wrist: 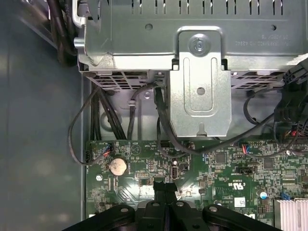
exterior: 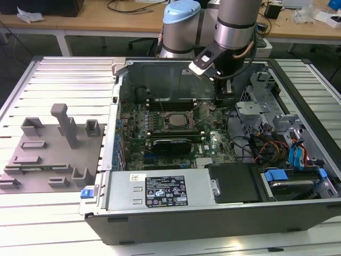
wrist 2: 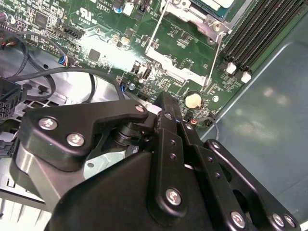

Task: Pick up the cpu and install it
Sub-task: 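Close the cpu cover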

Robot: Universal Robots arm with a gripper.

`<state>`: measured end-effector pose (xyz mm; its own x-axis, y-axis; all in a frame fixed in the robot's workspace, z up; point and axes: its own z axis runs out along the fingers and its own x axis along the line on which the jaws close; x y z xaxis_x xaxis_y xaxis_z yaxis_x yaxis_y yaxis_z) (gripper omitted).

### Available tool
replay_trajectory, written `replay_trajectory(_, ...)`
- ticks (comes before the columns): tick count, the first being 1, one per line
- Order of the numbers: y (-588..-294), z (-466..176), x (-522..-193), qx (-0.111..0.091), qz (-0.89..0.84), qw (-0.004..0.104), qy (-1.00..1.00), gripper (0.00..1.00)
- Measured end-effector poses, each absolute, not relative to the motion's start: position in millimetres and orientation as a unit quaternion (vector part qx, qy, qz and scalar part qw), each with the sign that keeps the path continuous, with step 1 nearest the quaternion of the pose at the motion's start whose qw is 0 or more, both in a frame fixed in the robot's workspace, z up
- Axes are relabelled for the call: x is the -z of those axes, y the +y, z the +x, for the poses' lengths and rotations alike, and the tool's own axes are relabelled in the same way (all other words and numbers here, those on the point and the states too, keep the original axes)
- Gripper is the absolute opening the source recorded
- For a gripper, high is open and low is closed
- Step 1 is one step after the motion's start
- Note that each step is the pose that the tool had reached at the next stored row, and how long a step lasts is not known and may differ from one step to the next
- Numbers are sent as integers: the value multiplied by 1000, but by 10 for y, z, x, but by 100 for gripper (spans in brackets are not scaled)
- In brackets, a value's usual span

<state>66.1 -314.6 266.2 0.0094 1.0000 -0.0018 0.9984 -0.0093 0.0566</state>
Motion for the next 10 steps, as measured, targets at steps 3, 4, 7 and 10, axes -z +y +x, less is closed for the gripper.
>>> replay_trajectory(3,-3146,666,-2648,-19,710,21,704,11)
replay_trajectory(4,-3146,667,-2643,-19,710,21,704,11)
replay_trajectory(7,-3146,671,-2613,-18,710,20,704,11)
replay_trajectory(10,-3146,673,-2561,-17,710,19,704,11)
